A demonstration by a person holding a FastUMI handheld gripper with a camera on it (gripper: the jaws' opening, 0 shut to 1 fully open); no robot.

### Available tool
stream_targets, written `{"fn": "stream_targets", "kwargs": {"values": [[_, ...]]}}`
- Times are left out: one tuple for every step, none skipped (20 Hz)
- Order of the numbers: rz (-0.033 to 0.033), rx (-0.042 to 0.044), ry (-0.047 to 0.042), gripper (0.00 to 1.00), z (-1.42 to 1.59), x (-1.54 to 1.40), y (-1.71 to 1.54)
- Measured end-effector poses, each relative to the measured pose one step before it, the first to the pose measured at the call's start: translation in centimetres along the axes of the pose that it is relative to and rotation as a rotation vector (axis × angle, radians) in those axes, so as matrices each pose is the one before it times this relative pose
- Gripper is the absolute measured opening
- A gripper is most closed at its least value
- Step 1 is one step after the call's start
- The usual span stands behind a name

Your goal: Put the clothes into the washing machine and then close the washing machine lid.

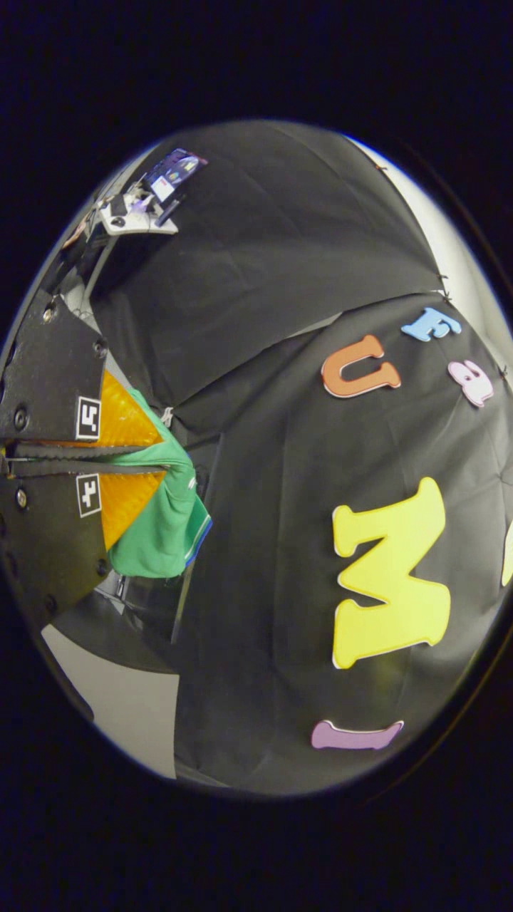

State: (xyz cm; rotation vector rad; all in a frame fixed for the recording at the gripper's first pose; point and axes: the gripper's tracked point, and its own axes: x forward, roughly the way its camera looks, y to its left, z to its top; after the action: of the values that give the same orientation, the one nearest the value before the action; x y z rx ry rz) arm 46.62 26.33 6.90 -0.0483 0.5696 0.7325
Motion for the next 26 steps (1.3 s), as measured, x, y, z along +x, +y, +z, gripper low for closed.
{"fn": "stream_targets", "kwargs": {"values": [[-0.00038,0.0024,0.01429,0.05,-1.0,0.802,-0.012],[0.00082,0.0043,0.01357,0.05,-1.009,0.779,-0.02],[-0.00203,0.00631,0.01291,0.05,-0.929,0.626,-0.072],[-0.00162,0.0071,0.01287,0.05,-0.781,0.705,-0.208],[-0.0015,0.00818,0.01378,0.05,-0.847,0.674,-0.247],[-0.00168,0.00854,0.01208,0.05,-0.642,0.647,-0.214],[-0.00415,0.00469,0.00637,0.05,-0.437,0.576,-0.29],[-0.00781,0.0022,0.005,0.05,-0.364,0.468,-0.303],[-0.00972,0.00372,0.00469,0.05,-0.571,0.475,0.054],[-0.00225,0.00205,0.00335,0.05,-0.335,0.444,0.176],[-0.00349,-0.00094,0.00293,0.05,-0.173,0.447,-0.185],[-0.00684,-0.00191,-0.0018,0.05,-0.154,0.416,-0.229],[-0.00759,-0.00018,0.00042,0.05,-0.222,0.34,-0.148],[-0.00534,0.00509,0.00185,0.05,-0.16,0.361,-0.124],[-0.00464,0.00636,-0.00327,0.05,-0.242,0.388,-0.103],[-0.00813,0.00495,0.00174,0.05,-0.133,0.588,-0.231],[-0.00656,0.0095,0.01019,0.05,-0.329,0.636,-0.447],[-0.00097,0.01443,0.01231,0.05,-0.062,0.82,-0.272],[-0.00017,0.01193,0.01223,0.05,-0.067,1.049,-0.314],[-0.0053,0.0098,0.00793,0.05,-0.179,0.778,-0.376],[-0.00392,0.01017,0.00592,0.05,-0.47,0.707,-0.052],[-0.00122,0.01004,0.00525,0.05,-0.102,0.627,-0.079],[-0.004,0.01015,0.00722,0.05,-0.052,0.669,-0.198],[-0.00698,0.01435,0.01001,0.05,-0.29,0.696,-0.283],[-0.00511,0.01254,0.01072,0.05,-0.496,0.767,-0.288],[-0.00378,0.0087,0.01063,0.05,-0.525,0.648,-0.306]]}}
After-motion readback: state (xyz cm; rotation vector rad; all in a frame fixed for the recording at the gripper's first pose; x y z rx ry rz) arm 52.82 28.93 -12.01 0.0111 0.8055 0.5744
